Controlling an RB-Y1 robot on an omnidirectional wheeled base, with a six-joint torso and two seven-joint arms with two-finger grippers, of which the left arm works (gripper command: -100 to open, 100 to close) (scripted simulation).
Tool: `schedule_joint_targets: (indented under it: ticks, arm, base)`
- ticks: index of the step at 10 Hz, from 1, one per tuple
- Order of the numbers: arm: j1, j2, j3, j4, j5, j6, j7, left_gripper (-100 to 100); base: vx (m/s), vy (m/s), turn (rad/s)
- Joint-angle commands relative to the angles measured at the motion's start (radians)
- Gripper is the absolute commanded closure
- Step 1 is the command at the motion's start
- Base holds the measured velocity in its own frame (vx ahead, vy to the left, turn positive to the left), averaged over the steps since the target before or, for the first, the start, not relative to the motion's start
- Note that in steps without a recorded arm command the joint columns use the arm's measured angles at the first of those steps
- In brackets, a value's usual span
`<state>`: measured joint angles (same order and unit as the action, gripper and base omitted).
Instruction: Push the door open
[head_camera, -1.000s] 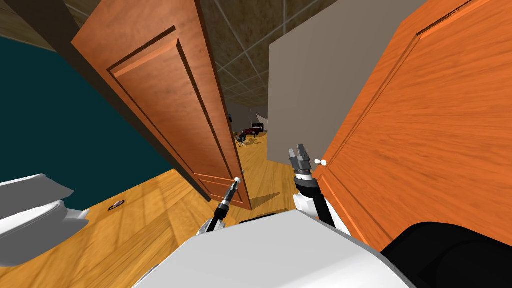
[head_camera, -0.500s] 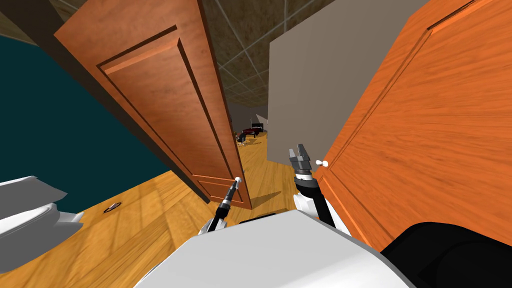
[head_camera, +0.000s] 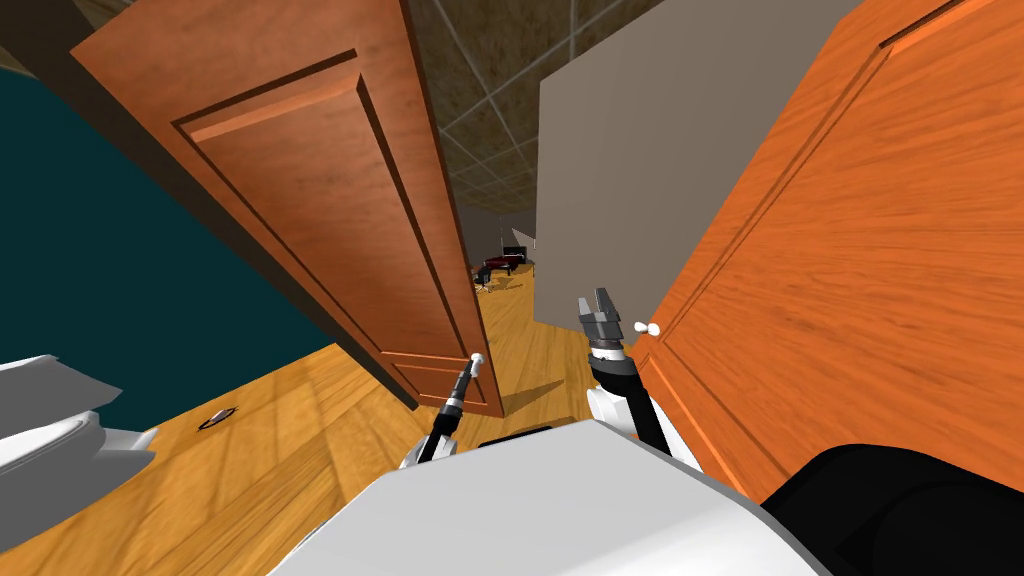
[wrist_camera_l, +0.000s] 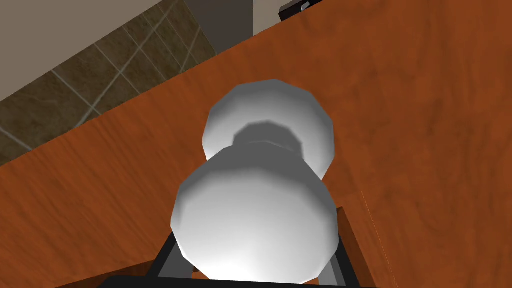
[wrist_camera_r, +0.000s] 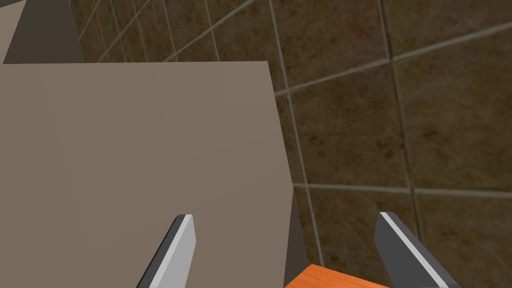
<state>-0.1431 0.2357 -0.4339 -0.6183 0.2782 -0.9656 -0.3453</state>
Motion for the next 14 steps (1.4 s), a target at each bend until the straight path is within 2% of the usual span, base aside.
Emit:
schedule_joint_targets:
  ticks: [1, 3, 4, 5, 6, 7, 8, 10, 11, 12, 13, 14]
  arm:
    - [-0.008, -0.001, 0.001, 0.002, 0.012, -0.008, 0.028, 100]
    - [-0.015, -0.012, -0.008, 0.007, 0.056, -0.008, 0.096, 100]
    - [-0.015, -0.012, -0.008, 0.007, 0.056, -0.008, 0.11, 100]
    - [-0.019, -0.017, -0.013, 0.01, 0.077, -0.008, 0.145, 100]
    - [-0.019, -0.017, -0.013, 0.01, 0.077, -0.008, 0.152, 100]
    - [-0.023, -0.023, -0.018, 0.013, 0.1, -0.008, 0.188, 100]
    - [-0.023, -0.023, -0.018, 0.013, 0.1, -0.008, 0.193, 100]
    - [-0.03, -0.034, -0.028, 0.019, 0.144, -0.008, 0.26, 100]
    - [-0.03, -0.034, -0.028, 0.019, 0.144, -0.008, 0.276, 100]
    - [-0.034, -0.04, -0.033, 0.022, 0.167, -0.008, 0.306, 100]
    - [-0.034, -0.04, -0.033, 0.022, 0.167, -0.008, 0.318, 100]
    - [-0.038, -0.046, -0.038, 0.024, 0.189, -0.008, 0.355, 100]
  base:
    - [0.039, -0.003, -0.008]
    - [0.045, -0.006, -0.007]
    - [0.04, -0.004, -0.003]
    - [0.043, -0.004, -0.013]
    - [0.038, -0.006, -0.004]
    - [0.042, -0.01, -0.004]
    - [0.032, -0.007, -0.01]
    - [0.043, -0.005, -0.009]
    - [0.054, -0.003, -0.006]
    - [0.052, -0.007, -0.012]
    - [0.034, -0.007, -0.013]
    - [0.037, -0.002, -0.003]
